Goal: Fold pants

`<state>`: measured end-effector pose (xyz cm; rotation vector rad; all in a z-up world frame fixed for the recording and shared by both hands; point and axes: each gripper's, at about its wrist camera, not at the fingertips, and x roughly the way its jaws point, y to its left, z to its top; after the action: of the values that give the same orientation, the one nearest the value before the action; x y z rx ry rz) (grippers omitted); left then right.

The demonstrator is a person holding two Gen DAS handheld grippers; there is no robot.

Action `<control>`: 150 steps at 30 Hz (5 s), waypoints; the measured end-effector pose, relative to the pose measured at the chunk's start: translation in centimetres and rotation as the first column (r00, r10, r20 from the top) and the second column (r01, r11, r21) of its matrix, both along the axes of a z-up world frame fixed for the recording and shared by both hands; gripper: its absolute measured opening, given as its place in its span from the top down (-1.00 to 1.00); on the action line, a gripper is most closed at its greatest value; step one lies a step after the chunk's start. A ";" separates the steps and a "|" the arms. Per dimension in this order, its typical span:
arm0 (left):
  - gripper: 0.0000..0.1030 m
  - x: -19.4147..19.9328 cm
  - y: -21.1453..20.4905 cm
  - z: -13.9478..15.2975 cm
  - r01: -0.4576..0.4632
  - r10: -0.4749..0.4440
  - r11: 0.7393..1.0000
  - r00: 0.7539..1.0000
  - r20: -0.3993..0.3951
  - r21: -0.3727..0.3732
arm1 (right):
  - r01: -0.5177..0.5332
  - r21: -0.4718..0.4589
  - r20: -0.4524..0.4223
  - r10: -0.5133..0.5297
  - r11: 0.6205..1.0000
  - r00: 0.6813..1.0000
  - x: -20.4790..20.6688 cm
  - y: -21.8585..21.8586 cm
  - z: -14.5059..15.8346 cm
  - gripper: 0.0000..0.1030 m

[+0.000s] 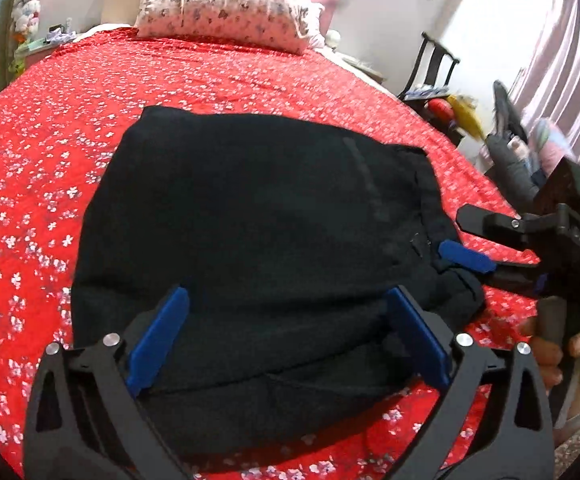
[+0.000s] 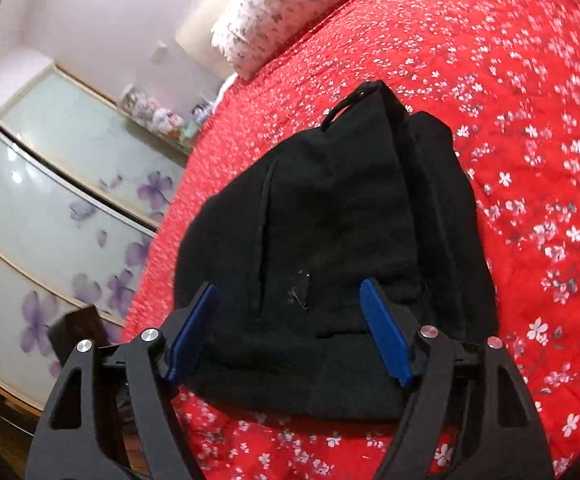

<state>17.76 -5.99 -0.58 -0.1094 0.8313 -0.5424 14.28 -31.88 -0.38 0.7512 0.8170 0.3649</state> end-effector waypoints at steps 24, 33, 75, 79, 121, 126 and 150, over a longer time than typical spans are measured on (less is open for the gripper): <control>-0.96 -10.7 0.4 3.2 -0.254 0.188 0.936 0.946 0.262 0.245 | 0.198 -0.442 0.218 -0.110 0.875 0.970 -11.5 4.9 4.8 -0.73; -0.96 -15.5 1.2 3.3 -0.231 0.179 0.953 0.951 0.252 0.197 | 0.310 -0.581 0.310 -0.148 0.753 0.939 -16.7 7.5 4.4 -0.97; -0.96 -20.1 2.1 1.7 -0.272 0.177 0.921 0.930 0.323 0.280 | 0.353 -0.761 0.316 -0.164 0.544 0.934 -18.0 11.9 1.3 -0.97; -0.96 -20.1 1.9 1.7 -0.269 0.170 0.919 0.930 0.326 0.287 | 0.351 -0.762 0.313 -0.165 0.544 0.935 -18.0 11.9 1.2 -0.97; -0.96 -19.8 2.4 1.3 -0.263 0.169 0.920 0.935 0.311 0.292 | 0.323 -0.774 0.285 -0.156 0.545 0.946 -17.8 12.3 0.7 -0.97; -0.96 -19.8 2.4 1.3 -0.263 0.169 0.919 0.935 0.311 0.293 | 0.323 -0.774 0.285 -0.156 0.545 0.946 -17.8 12.3 0.7 -0.97; -0.96 -19.4 3.5 0.9 -0.268 0.179 0.921 0.935 0.305 0.282 | 0.308 -0.780 0.273 -0.147 0.544 0.951 -17.5 11.6 0.2 -0.97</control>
<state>-1.63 -2.47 0.27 0.1648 0.6147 -0.1916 -3.23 -20.33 -0.16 -0.0771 0.6042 -0.2115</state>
